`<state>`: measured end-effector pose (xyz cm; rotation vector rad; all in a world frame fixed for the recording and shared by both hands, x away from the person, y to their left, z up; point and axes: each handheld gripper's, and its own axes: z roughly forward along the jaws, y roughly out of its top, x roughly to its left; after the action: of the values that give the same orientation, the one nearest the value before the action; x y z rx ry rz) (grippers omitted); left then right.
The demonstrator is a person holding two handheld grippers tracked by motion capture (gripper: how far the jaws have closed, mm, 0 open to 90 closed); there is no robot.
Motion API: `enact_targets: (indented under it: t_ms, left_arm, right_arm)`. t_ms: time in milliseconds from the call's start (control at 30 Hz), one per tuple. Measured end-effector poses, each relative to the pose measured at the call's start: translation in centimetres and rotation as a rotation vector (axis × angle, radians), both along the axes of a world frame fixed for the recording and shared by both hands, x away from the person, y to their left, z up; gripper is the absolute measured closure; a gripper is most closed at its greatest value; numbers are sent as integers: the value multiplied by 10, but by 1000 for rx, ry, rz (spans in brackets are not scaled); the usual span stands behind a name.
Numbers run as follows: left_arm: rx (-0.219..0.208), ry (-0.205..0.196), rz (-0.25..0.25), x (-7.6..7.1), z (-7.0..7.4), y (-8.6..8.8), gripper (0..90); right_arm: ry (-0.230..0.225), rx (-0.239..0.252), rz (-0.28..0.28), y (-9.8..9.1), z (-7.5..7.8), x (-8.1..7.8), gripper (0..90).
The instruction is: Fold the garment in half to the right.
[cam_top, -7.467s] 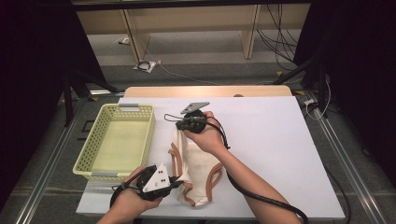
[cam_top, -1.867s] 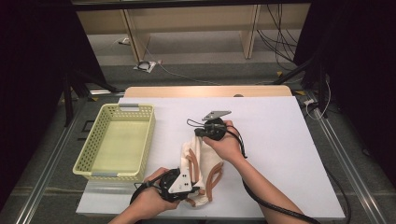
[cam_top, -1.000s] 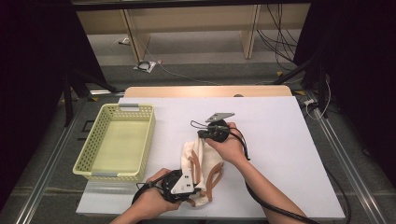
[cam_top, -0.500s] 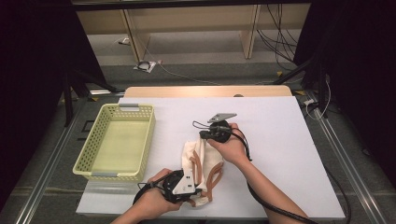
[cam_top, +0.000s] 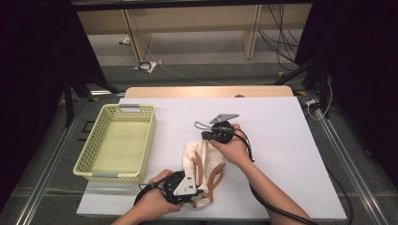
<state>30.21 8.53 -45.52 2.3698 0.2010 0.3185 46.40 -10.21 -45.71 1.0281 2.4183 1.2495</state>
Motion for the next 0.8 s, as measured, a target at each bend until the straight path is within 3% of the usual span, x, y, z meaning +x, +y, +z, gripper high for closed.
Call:
enact_targets:
  t_ms: [800]
  left_arm:
    - [9, 5, -15, 0, 0, -5, 847]
  right_arm:
    - [11, -15, -8, -9, -2, -2, 887]
